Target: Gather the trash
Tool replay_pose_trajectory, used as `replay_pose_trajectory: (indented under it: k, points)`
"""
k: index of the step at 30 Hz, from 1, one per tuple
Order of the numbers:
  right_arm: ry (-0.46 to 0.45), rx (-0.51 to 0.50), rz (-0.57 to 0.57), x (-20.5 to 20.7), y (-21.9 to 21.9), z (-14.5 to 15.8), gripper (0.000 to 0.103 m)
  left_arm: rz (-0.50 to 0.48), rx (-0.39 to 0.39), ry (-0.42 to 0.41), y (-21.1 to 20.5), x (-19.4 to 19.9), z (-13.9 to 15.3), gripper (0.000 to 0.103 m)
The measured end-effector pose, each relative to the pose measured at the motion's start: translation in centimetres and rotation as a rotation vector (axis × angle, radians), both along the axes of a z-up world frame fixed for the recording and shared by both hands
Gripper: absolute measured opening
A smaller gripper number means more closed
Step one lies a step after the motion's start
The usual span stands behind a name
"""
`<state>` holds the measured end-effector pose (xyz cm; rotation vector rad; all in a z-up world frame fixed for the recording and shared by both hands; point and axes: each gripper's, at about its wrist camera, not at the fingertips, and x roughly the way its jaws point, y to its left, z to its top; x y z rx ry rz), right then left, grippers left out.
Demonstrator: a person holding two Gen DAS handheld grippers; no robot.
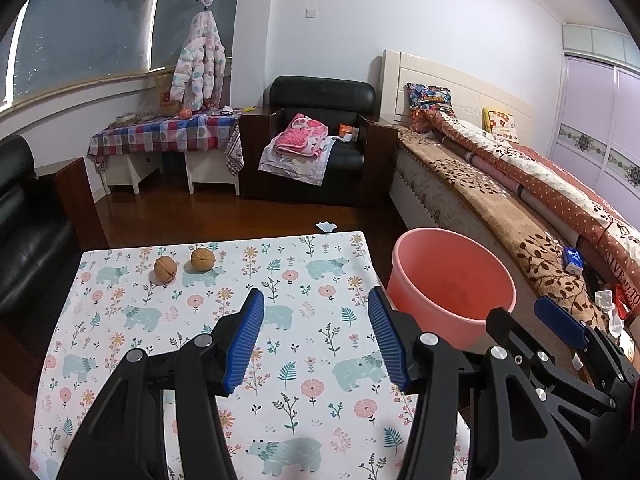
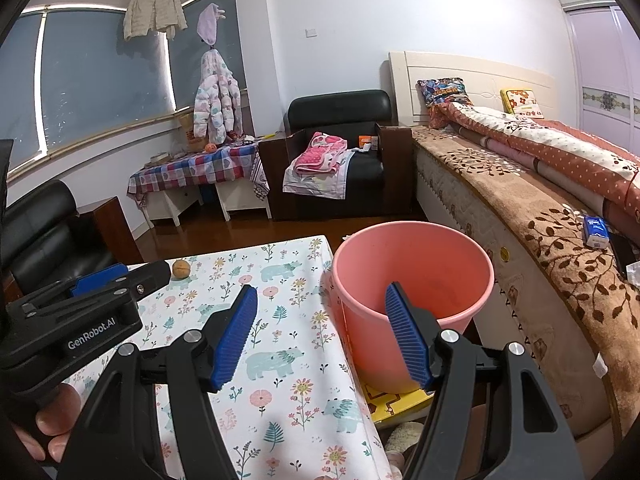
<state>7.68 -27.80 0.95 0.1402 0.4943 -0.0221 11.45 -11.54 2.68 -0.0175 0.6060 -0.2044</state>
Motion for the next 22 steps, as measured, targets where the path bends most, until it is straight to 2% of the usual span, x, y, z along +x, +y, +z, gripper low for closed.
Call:
replay_pose_trajectory:
  k: [22]
  points:
    - [0.004, -0.001, 0.002, -0.1, 0.2, -0.2, 0.067, 0.034, 0.009, 0.003, 1.0, 0.0, 0.1, 0.054]
